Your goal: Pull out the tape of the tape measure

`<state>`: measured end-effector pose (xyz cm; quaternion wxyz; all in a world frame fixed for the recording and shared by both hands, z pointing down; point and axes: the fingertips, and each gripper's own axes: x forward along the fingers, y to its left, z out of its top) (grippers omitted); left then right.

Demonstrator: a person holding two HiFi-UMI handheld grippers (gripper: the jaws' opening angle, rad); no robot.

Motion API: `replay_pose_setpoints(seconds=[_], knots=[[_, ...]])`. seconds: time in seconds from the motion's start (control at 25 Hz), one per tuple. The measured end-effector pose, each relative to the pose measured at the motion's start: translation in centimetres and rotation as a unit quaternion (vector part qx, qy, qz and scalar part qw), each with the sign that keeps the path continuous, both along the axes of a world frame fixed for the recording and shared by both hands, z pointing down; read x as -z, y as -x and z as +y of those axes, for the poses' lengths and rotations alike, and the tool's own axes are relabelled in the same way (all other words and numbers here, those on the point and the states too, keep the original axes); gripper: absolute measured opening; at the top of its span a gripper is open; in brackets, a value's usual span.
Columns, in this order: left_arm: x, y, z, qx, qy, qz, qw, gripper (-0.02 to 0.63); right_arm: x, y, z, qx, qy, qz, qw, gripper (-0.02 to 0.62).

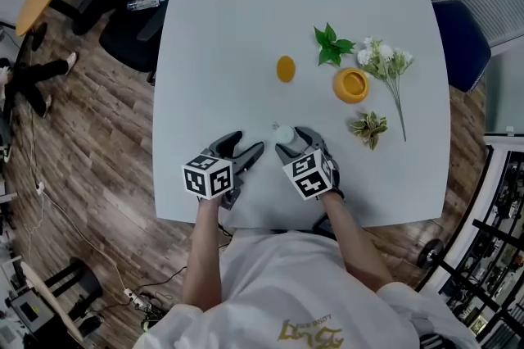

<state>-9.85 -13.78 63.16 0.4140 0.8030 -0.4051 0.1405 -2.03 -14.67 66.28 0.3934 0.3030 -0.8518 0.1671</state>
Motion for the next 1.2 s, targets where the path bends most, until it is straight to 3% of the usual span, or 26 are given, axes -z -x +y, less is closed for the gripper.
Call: replay_pose_setpoints(seconds=[0.24,0.8,1.2], knots=[[-0.3,0.4,-0.3,0.007,0.006,0.007,0.9999,0.293,-0.6,0.5,-0.4,0.013,0.002,0.019,1.000,0.261],[-0.5,0.5,0.0,-0.006,0.007,0.007,0.9999,0.293,-0.6,0.1,-0.6,0.008,0.013,0.014,1.000,0.224],[-0.1,0.3,0.3,-0.017,0.002,0.010,0.9998,0.293,0.8,-0.1,0.0,0.007,0.039,-0.040,0.998,0.224]])
